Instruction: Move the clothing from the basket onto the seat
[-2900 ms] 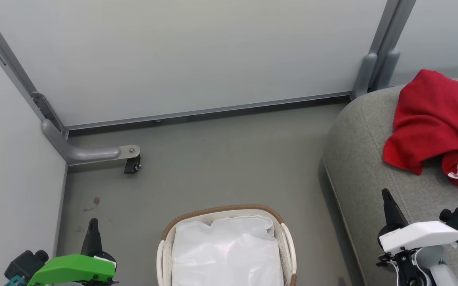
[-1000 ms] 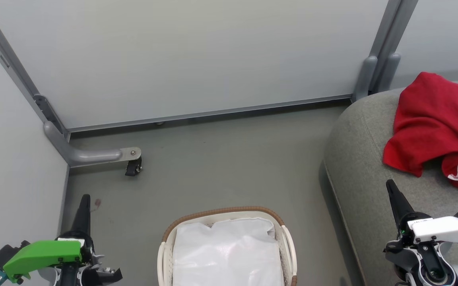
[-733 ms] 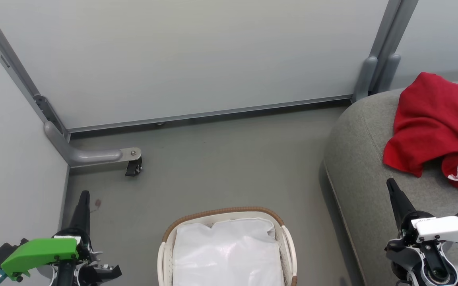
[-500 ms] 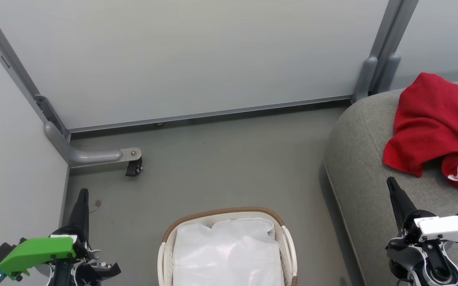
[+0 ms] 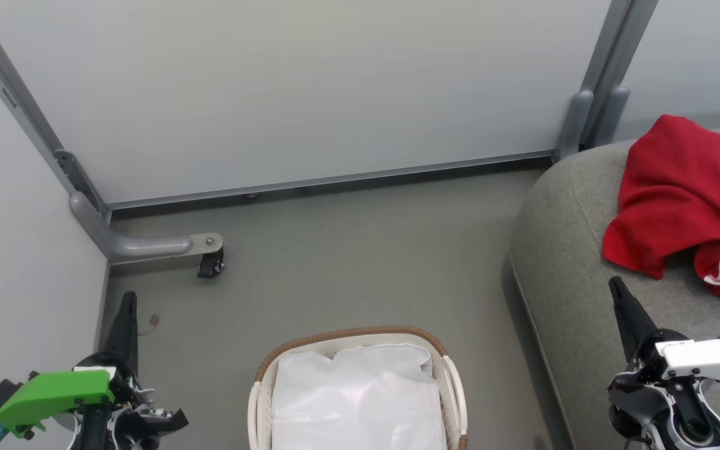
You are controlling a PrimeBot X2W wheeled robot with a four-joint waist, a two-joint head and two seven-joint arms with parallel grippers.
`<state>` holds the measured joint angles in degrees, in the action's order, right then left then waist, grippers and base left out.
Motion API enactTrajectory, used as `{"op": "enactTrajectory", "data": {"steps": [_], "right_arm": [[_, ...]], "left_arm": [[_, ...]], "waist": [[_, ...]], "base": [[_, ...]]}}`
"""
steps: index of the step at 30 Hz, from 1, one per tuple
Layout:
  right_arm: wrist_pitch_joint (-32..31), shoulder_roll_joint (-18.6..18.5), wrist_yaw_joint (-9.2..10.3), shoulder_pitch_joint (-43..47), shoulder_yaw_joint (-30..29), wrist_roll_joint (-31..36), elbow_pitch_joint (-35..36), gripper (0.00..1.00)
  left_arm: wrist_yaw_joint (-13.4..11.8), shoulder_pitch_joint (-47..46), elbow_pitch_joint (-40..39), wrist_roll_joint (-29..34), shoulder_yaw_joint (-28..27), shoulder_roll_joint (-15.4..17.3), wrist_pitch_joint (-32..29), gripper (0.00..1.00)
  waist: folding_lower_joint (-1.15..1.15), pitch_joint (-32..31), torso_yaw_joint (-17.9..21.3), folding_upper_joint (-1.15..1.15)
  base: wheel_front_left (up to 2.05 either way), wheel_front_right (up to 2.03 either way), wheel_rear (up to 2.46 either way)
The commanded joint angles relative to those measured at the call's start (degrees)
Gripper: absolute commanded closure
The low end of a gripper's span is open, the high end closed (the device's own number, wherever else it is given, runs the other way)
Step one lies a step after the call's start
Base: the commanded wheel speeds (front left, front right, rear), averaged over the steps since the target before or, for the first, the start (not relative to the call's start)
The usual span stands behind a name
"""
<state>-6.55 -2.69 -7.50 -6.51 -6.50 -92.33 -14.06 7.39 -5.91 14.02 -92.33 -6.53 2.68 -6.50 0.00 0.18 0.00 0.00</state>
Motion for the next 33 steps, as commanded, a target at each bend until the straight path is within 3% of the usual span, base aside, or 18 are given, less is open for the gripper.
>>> {"op": "enactTrajectory", "data": {"steps": [1, 33], "right_arm": [[-0.19, -0.36, 0.02, 0.58, -0.15, -0.17, 0.19, 1.0], [-0.18, -0.36, 0.02, 0.59, -0.13, -0.18, 0.18, 1.0]], "left_arm": [[0.24, -0.64, -0.06, -0.18, -0.12, 0.37, -0.26, 1.0], [0.24, -0.64, -0.07, -0.19, -0.11, 0.37, -0.26, 1.0]], "waist": [[0.0, 0.0, 0.0, 0.0], [0.0, 0.0, 0.0, 0.0]], "base": [[0.0, 0.0, 0.0], [0.0, 0.0, 0.0]]}}
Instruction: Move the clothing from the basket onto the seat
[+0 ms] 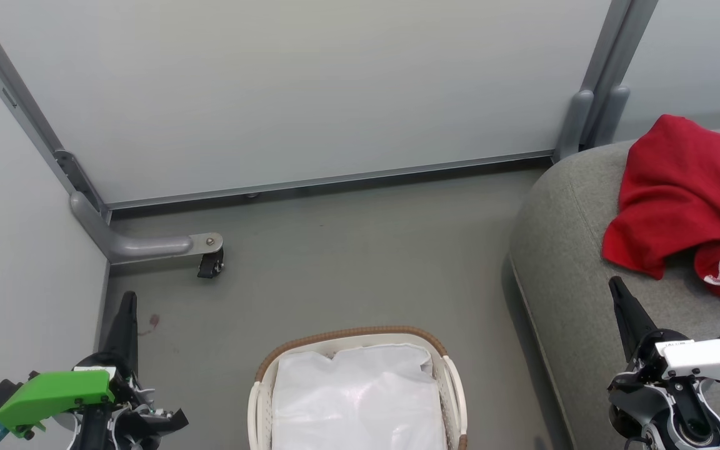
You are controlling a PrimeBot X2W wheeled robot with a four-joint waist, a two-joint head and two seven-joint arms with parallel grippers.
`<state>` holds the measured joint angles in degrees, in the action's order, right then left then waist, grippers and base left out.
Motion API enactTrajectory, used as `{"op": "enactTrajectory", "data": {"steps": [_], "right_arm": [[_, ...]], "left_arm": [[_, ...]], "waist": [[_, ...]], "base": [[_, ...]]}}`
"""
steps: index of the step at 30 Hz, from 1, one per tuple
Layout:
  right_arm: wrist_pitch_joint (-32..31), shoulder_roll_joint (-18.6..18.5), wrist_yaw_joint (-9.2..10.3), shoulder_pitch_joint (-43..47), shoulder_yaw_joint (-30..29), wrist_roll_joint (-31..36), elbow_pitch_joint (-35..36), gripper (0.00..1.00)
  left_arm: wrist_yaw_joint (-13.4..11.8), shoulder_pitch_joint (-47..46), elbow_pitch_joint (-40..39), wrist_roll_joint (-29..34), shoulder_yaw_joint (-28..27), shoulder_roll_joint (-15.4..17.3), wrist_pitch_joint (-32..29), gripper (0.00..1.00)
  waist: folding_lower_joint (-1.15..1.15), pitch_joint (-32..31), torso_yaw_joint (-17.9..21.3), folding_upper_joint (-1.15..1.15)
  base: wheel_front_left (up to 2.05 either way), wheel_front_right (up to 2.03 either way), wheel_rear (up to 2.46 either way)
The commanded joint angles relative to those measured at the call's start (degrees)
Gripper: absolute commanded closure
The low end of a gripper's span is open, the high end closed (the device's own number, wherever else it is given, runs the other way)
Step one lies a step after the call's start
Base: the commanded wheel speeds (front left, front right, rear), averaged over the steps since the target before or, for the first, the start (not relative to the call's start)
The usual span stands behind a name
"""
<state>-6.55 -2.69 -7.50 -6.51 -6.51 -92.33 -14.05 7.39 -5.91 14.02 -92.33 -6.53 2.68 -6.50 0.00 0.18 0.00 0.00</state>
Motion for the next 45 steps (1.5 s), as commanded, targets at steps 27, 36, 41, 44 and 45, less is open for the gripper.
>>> {"op": "enactTrajectory", "data": {"steps": [27, 36, 41, 44, 45], "right_arm": [[-0.18, -0.36, 0.02, 0.58, -0.12, -0.18, 0.17, 1.0], [-0.17, -0.36, 0.02, 0.59, -0.11, -0.18, 0.17, 1.0], [-0.17, -0.36, 0.02, 0.59, -0.11, -0.18, 0.17, 1.0], [-0.17, -0.36, 0.02, 0.59, -0.11, -0.18, 0.17, 1.0], [-0.17, -0.36, 0.02, 0.59, -0.11, -0.18, 0.17, 1.0]], "left_arm": [[0.24, -0.64, -0.08, -0.19, -0.11, 0.38, -0.26, 1.0], [0.24, -0.64, -0.08, -0.19, -0.12, 0.38, -0.26, 1.0], [0.24, -0.64, -0.08, -0.19, -0.12, 0.38, -0.26, 1.0], [0.25, -0.64, -0.08, -0.19, -0.12, 0.38, -0.26, 1.0], [0.25, -0.64, -0.08, -0.19, -0.12, 0.38, -0.26, 1.0]], "waist": [[0.0, 0.0, 0.0, 0.0], [0.0, 0.0, 0.0, 0.0], [0.0, 0.0, 0.0, 0.0], [0.0, 0.0, 0.0, 0.0], [0.0, 0.0, 0.0, 0.0]], "base": [[0.0, 0.0, 0.0], [0.0, 0.0, 0.0], [0.0, 0.0, 0.0], [0.0, 0.0, 0.0], [0.0, 0.0, 0.0]]}}
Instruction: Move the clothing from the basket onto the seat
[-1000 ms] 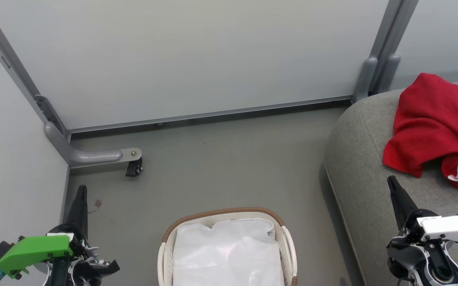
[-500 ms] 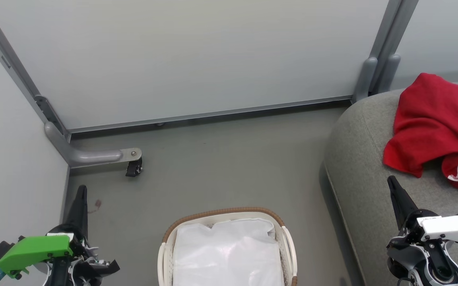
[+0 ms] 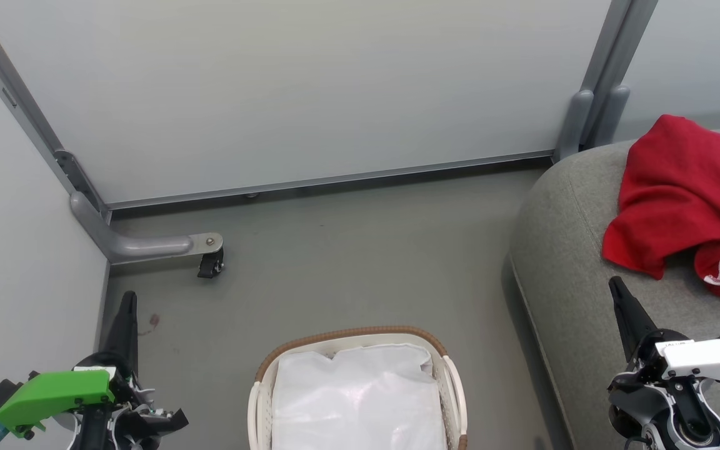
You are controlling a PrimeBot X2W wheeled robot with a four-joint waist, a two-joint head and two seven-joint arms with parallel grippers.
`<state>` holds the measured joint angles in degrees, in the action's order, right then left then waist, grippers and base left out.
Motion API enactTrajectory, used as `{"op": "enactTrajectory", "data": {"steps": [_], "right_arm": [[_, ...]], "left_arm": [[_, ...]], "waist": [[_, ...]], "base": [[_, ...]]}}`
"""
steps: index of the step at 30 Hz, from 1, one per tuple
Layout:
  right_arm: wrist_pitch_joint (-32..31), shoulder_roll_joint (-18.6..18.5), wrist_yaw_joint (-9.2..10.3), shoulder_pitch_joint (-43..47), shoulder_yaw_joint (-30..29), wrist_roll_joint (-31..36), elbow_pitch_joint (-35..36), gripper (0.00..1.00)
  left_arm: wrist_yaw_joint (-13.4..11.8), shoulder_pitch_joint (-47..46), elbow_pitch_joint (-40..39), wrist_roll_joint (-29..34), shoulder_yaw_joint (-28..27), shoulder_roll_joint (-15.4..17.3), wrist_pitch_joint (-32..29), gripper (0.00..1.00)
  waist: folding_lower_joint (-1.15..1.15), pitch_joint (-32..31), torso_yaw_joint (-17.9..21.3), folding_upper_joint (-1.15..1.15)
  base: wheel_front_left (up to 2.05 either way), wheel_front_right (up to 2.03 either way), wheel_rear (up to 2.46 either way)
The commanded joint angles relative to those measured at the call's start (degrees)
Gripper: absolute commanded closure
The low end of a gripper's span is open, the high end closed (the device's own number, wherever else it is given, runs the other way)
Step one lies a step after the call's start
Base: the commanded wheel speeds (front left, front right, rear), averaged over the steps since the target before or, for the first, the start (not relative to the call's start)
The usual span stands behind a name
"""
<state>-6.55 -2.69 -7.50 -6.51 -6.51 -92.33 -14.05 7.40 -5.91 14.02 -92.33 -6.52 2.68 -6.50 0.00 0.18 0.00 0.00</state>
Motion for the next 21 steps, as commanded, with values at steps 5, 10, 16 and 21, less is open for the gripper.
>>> {"op": "enactTrajectory", "data": {"steps": [5, 10, 16, 21], "right_arm": [[-0.17, -0.36, 0.02, 0.58, -0.11, -0.18, 0.18, 1.0], [-0.17, -0.36, 0.02, 0.58, -0.11, -0.18, 0.18, 1.0], [-0.17, -0.36, 0.02, 0.58, -0.11, -0.18, 0.18, 1.0], [-0.17, -0.36, 0.02, 0.58, -0.11, -0.18, 0.18, 1.0]], "left_arm": [[0.23, -0.63, -0.09, -0.19, -0.13, 0.38, -0.26, 1.0], [0.23, -0.63, -0.09, -0.19, -0.13, 0.38, -0.25, 1.0], [0.24, -0.63, -0.09, -0.19, -0.12, 0.38, -0.25, 1.0], [0.24, -0.63, -0.09, -0.19, -0.12, 0.38, -0.25, 1.0]], "waist": [[0.0, 0.0, 0.0, 0.0], [0.0, 0.0, 0.0, 0.0], [0.0, 0.0, 0.0, 0.0], [0.0, 0.0, 0.0, 0.0]], "base": [[0.0, 0.0, 0.0], [0.0, 0.0, 0.0], [0.0, 0.0, 0.0], [0.0, 0.0, 0.0]]}}
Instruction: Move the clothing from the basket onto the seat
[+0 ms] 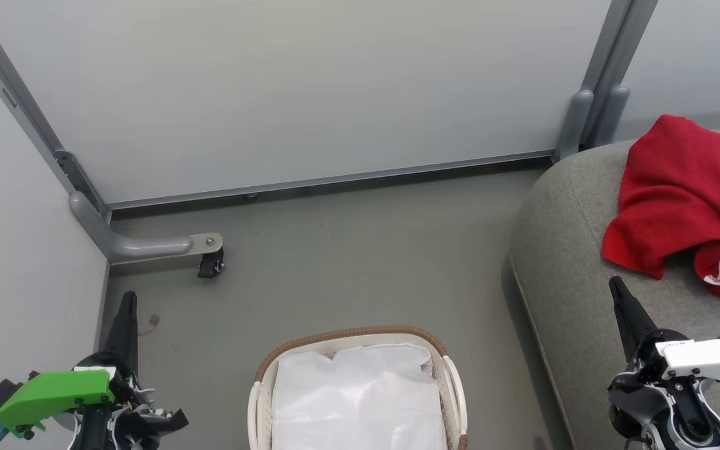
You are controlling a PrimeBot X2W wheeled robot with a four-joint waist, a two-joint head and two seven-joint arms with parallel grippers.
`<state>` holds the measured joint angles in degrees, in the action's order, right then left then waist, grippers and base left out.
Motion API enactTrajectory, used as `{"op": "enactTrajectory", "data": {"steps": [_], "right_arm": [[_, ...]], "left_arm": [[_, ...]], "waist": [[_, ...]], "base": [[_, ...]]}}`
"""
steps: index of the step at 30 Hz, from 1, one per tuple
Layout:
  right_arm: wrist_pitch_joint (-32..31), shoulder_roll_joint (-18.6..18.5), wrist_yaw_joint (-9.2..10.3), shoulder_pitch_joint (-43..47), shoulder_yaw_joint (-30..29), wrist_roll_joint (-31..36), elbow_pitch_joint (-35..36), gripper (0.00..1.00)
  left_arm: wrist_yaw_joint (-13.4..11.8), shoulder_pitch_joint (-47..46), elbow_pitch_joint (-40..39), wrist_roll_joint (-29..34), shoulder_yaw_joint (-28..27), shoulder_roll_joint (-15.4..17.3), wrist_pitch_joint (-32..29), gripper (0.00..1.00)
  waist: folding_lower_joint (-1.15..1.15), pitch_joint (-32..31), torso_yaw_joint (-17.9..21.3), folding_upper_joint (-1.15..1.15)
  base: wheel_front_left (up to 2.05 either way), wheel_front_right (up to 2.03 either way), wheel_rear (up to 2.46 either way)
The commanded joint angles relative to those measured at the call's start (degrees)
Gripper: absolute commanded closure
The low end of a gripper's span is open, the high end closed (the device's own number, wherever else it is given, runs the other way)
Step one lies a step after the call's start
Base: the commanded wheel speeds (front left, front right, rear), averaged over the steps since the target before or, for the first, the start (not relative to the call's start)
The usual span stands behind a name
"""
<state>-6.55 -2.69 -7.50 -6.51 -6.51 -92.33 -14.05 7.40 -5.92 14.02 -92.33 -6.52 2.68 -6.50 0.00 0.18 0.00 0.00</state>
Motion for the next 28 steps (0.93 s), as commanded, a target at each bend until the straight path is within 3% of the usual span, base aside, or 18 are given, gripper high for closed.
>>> {"op": "enactTrajectory", "data": {"steps": [1, 28], "right_arm": [[-0.17, -0.36, 0.02, 0.58, -0.11, -0.18, 0.18, 1.0], [-0.17, -0.37, 0.02, 0.59, -0.11, -0.19, 0.18, 1.0]], "left_arm": [[0.24, -0.63, -0.09, -0.19, -0.12, 0.38, -0.25, 1.0], [0.23, -0.63, -0.08, -0.19, -0.12, 0.38, -0.25, 1.0]], "waist": [[0.0, 0.0, 0.0, 0.0], [0.0, 0.0, 0.0, 0.0]], "base": [[0.0, 0.0, 0.0], [0.0, 0.0, 0.0]]}}
